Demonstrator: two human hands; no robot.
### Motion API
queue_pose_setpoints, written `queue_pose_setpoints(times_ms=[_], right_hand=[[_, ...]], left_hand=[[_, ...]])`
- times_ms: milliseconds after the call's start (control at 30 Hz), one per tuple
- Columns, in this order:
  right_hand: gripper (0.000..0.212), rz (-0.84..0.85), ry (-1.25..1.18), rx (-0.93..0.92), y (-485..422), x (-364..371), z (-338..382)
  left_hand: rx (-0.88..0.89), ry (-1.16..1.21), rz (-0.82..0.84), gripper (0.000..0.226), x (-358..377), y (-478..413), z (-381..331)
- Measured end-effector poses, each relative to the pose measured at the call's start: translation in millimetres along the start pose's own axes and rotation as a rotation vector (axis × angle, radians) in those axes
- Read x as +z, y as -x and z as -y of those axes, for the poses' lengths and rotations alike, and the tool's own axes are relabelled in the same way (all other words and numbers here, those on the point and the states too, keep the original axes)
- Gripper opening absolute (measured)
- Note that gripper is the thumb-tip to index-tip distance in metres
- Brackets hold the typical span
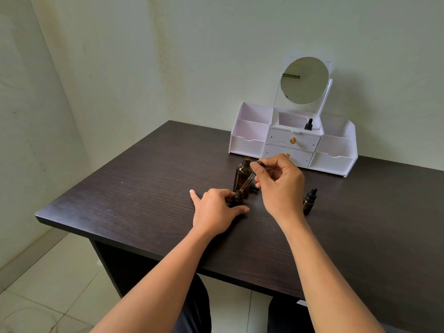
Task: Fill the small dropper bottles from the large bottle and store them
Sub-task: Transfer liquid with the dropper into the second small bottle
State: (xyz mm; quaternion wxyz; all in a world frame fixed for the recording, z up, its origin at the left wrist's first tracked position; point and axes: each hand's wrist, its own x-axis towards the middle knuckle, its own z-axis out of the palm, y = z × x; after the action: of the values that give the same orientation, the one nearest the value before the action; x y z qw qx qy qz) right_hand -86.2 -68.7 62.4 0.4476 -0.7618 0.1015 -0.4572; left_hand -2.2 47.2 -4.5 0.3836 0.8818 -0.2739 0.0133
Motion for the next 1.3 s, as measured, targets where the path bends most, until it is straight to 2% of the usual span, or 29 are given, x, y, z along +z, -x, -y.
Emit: queue_pose_setpoints(times_ms=[633, 967, 1300], right_hand=[[0.014, 0.019, 0.008, -0.008, 0, -1, -5], [0.018, -0.196, -0.064, -0.119, -38, -3, 14], [0.018, -0.157, -0.025, -0.162, -52, 3, 7]], left_hand=[[-0.02, -0.003, 0.014, 0.04, -1, 1, -2], [-0.03, 0.023, 0.013, 0.039, -4, 3, -5], [-0.024, 0.021, 0.011, 0.041, -5, 3, -4]])
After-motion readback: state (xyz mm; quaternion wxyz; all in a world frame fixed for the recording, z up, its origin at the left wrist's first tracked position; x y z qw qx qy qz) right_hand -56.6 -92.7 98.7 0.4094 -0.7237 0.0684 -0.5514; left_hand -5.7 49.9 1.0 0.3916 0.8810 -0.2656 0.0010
